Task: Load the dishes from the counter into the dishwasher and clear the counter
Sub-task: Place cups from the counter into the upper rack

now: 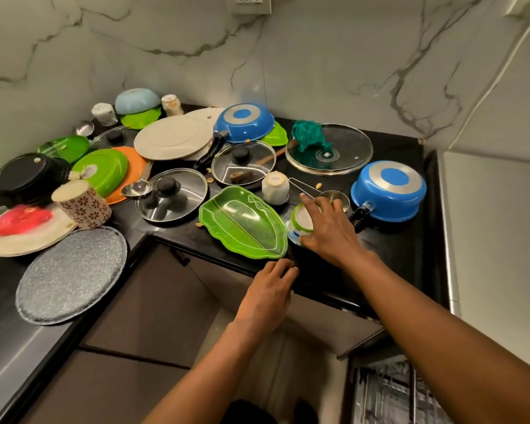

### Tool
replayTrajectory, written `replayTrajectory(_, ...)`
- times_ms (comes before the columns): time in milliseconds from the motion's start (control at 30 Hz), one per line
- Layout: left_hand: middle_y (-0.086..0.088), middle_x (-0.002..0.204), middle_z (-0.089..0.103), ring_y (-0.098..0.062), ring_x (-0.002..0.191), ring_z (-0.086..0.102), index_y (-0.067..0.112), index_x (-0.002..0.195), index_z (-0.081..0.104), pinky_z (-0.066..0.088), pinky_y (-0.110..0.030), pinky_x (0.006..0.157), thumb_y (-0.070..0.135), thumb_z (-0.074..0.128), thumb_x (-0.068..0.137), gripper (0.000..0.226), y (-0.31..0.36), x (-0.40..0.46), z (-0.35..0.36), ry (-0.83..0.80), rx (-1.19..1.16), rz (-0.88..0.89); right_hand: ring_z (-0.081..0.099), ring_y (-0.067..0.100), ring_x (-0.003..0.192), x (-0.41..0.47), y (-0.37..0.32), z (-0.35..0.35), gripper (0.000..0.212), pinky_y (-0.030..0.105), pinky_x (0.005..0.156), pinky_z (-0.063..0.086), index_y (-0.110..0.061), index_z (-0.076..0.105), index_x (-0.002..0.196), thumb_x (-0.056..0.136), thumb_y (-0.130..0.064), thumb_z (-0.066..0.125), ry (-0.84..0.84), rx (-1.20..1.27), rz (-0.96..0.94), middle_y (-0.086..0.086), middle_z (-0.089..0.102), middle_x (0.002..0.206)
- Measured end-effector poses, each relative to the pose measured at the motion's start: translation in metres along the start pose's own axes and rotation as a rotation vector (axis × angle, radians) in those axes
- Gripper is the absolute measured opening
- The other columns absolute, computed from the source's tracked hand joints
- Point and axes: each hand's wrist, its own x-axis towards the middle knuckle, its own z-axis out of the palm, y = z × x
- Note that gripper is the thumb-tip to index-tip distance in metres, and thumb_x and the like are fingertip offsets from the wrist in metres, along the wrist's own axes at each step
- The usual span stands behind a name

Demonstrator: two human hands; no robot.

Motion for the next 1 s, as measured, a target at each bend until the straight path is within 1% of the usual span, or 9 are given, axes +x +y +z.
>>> replayTrajectory(133,-0.004,0.129,0.05,-0.027,0.107,0.05,0.012,0.125,0.056,0.049,-0.039,0.088,0.009,0.059,0.08,0.045,-0.002,-0.002,0.0,-0.001,0.004,0.014,0.038,0.03,0.115,-0.017,0.0,-0.008,0.087,0.036,0.096,0.036,-0.02,0.033,0.148,0.074,-0.04,0.075,0.17,0.149,0.03,0.009,0.041,0.132)
replayTrajectory(300,-0.015,0.133,0.052,-0.032,0.117,0.051,0.004,0.127,0.057,0.046,-0.039,0.099,0.002,0.066,0.073,0.055,0.0,-0.01,0.0,0.007,0.005,0.06,0.037,0.023,0.12,-0.074,-0.014,-0.026,0.09,0.031,0.101,0.032,-0.026,0.027,0.149,0.075,-0.036,0.077,0.365,0.307,0.128,0.003,0.037,0.138)
replayTrajectory(400,-0.022,0.133,0.051,-0.037,0.117,0.051,0.0,0.127,0.055,0.047,-0.042,0.098,0.001,0.064,0.072,0.056,0.004,-0.025,0.006,-0.012,0.033,0.094,0.04,0.023,0.118,-0.136,-0.033,-0.028,0.086,0.038,0.101,0.039,-0.016,0.033,0.146,0.074,-0.031,0.08,0.508,0.331,0.192,0.007,0.041,0.135)
replayTrajectory(500,-0.02,0.131,0.052,-0.035,0.113,0.052,0.001,0.127,0.055,0.046,-0.041,0.099,0.005,0.064,0.074,0.053,0.014,-0.057,0.015,-0.046,0.036,0.154,0.044,0.028,0.12,-0.213,-0.054,-0.007,0.082,0.045,0.102,0.04,-0.007,0.038,0.142,0.075,-0.034,0.079,0.59,0.281,0.338,0.013,0.045,0.133)
replayTrajectory(567,-0.016,0.13,0.052,-0.032,0.113,0.052,0.003,0.128,0.054,0.047,-0.04,0.097,0.009,0.063,0.078,0.051,0.022,-0.084,0.024,-0.101,0.029,0.202,0.046,0.032,0.118,-0.267,-0.066,0.014,0.079,0.044,0.101,0.04,-0.005,0.04,0.14,0.077,-0.042,0.072,0.579,0.227,0.459,0.016,0.046,0.131)
replayTrajectory(700,-0.01,0.131,0.05,-0.03,0.116,0.05,0.009,0.133,0.051,0.047,-0.04,0.096,0.014,0.06,0.086,0.049,0.048,-0.135,0.048,-0.266,0.017,0.3,0.046,0.036,0.114,-0.379,-0.089,0.051,0.08,0.048,0.092,0.041,-0.008,0.041,0.136,0.073,-0.052,0.062,0.455,0.178,0.757,0.016,0.045,0.13)
replayTrajectory(767,-0.008,0.135,0.047,-0.029,0.12,0.047,0.011,0.137,0.047,0.043,-0.038,0.1,0.014,0.057,0.088,0.051,0.067,-0.153,0.06,-0.349,0.002,0.349,0.043,0.035,0.114,-0.43,-0.092,0.063,0.079,0.051,0.092,0.044,-0.01,0.039,0.135,0.071,-0.041,0.071,0.432,0.2,0.869,0.015,0.041,0.131)
replayTrajectory(867,-0.009,0.138,0.045,-0.03,0.123,0.044,0.01,0.139,0.044,0.037,-0.037,0.104,0.013,0.052,0.089,0.051,0.105,-0.177,0.08,-0.457,-0.027,0.43,0.04,0.039,0.118,-0.504,-0.086,0.076,0.09,0.056,0.092,0.045,-0.007,0.034,0.138,0.063,-0.012,0.083,0.379,0.215,0.998,0.015,0.034,0.135)
replayTrajectory(1000,-0.006,0.148,0.034,-0.026,0.134,0.033,0.013,0.146,0.033,0.029,-0.034,0.109,0.013,0.045,0.095,0.053,0.157,-0.196,0.113,-0.59,-0.027,0.536,0.037,0.039,0.121,-0.578,-0.066,0.082,0.091,0.053,0.094,0.045,-0.003,0.035,0.138,0.061,-0.005,0.083,0.265,0.19,1.143,0.018,0.035,0.136)
